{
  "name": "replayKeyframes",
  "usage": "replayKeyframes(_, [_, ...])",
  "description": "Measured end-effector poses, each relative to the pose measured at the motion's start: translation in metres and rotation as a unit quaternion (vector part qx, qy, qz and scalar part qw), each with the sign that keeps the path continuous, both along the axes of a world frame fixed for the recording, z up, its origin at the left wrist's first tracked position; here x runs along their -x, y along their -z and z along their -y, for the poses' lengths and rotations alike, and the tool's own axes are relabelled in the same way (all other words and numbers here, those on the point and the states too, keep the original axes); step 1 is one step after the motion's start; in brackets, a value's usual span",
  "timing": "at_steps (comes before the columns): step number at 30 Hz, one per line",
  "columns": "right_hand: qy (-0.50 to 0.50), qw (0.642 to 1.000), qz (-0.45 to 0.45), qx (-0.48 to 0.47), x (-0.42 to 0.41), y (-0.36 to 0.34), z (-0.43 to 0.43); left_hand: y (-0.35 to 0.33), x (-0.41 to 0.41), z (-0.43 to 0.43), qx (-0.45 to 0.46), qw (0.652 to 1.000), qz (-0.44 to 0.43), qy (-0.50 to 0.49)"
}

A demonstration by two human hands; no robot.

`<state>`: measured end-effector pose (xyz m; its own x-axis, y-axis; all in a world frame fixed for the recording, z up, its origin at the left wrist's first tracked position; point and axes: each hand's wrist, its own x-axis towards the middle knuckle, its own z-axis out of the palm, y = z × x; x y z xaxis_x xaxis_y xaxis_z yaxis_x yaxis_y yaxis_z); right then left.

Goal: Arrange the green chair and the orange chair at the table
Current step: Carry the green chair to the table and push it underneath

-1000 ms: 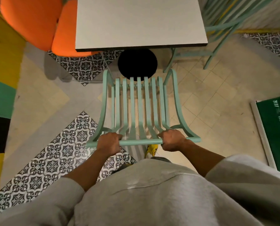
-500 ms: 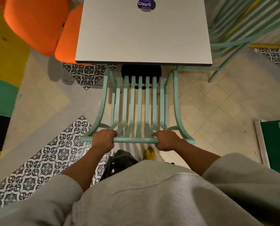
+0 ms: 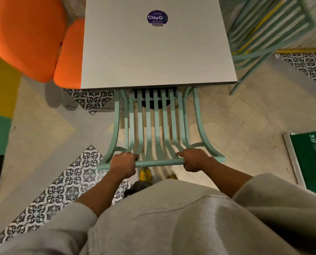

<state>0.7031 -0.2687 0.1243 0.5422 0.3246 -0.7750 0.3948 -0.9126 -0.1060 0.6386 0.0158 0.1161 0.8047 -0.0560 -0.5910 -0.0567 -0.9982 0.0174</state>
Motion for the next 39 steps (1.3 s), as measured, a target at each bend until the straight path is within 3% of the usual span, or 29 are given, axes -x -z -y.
replayKeyframes(14, [0.085, 0.993, 0.064, 0.043, -0.011, 0.004, -0.014, 0.004, -0.027, -0.020, 0.038, 0.998, -0.001, 0.041])
replayKeyframes(24, [0.114, 0.984, 0.125, 0.047, 0.007, 0.008, -0.016, 0.015, -0.027, -0.022, 0.013, 0.996, -0.034, 0.077])
replayKeyframes(39, [0.183, 0.965, 0.184, -0.027, 0.036, 0.006, -0.004, 0.008, -0.018, -0.010, 0.046, 0.999, -0.021, -0.007])
